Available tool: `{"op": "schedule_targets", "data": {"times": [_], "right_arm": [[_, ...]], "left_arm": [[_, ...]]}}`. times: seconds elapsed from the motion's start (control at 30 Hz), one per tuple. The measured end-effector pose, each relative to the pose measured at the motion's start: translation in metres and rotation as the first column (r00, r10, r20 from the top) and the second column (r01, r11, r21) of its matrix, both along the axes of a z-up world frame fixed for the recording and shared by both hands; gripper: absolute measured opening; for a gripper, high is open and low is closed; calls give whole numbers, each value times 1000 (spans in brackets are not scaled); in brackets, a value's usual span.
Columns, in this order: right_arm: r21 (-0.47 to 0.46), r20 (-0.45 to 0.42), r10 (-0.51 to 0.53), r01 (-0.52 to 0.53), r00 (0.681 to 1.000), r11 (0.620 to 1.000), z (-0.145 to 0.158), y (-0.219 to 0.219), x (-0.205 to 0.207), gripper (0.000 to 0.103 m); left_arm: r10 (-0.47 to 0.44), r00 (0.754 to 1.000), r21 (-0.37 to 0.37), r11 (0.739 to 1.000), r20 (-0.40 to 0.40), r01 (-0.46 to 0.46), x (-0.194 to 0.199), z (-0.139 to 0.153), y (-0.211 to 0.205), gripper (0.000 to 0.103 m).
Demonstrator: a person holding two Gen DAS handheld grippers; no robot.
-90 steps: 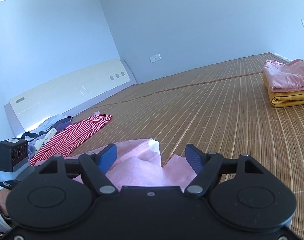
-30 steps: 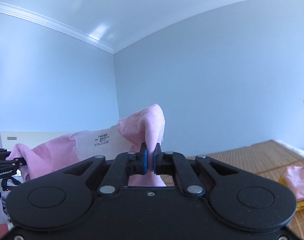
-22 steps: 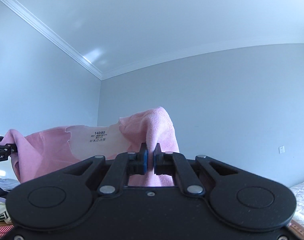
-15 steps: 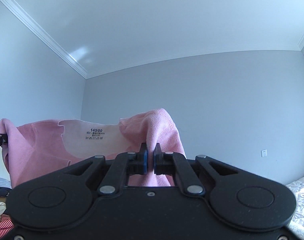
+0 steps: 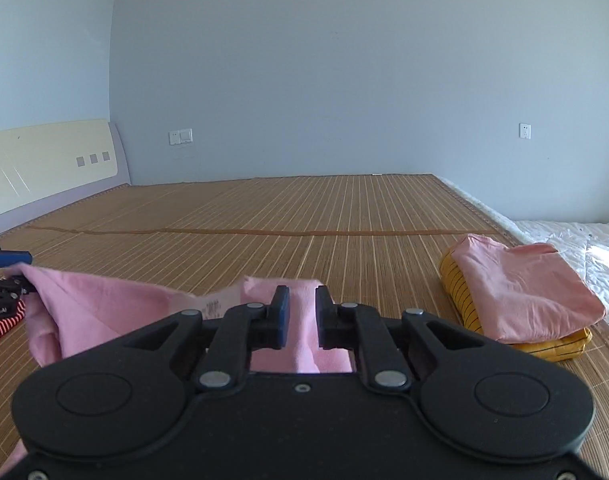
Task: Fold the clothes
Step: 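Lift the sweatshirt with both grippers to shake it open, then lower the sweatshirt flat onto the mat and open both grippers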
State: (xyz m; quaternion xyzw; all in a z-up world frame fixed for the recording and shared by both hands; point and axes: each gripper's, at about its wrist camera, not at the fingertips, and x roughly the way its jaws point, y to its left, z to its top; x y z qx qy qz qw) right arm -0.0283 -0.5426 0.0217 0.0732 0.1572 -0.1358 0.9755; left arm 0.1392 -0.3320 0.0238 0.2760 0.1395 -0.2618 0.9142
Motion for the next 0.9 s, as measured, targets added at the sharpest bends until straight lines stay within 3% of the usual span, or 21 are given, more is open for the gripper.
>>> {"op": "schedule_targets", "data": {"times": [0.07, 0.13, 0.27, 0.37, 0.47, 0.63, 0.8, 0.83, 0.9], "right_arm": [[25, -40, -2, 3, 999, 1000, -10, -5, -16, 32], [50, -80, -3, 7, 997, 999, -21, -9, -32, 32], [99, -160, -2, 18, 987, 995, -42, -18, -64, 36], [135, -220, 2, 29, 976, 991, -58, -25, -89, 38], [171, -277, 6, 43, 961, 984, -74, -33, -113, 39], [207, -339, -14, 89, 941, 974, -100, -33, -137, 40], [101, -360, -105, 151, 927, 983, -107, -2, -131, 38], [74, -362, -120, 157, 924, 985, -110, 4, -129, 34], [42, -362, -126, 151, 924, 988, -113, 10, -125, 16]], "left_arm": [[17, 1000, 33, 999, 21, -18, 10, -22, -5, 57], [23, 999, 69, 997, 42, -26, 14, -36, -7, 59], [-30, 999, 89, 996, 36, 27, -10, -32, 5, 65], [-126, 992, 14, 992, -33, 126, -52, -22, 25, 80], [-226, 966, -69, 973, -123, 219, -97, -28, 39, 82], [-303, 927, -169, 948, -222, 269, -149, -48, 49, 82], [-317, 903, -146, 947, -290, 286, -171, -73, 46, 82], [-320, 901, -152, 946, -294, 286, -174, -75, 48, 82], [-329, 891, -169, 942, -311, 289, -173, -83, 47, 82]]}}
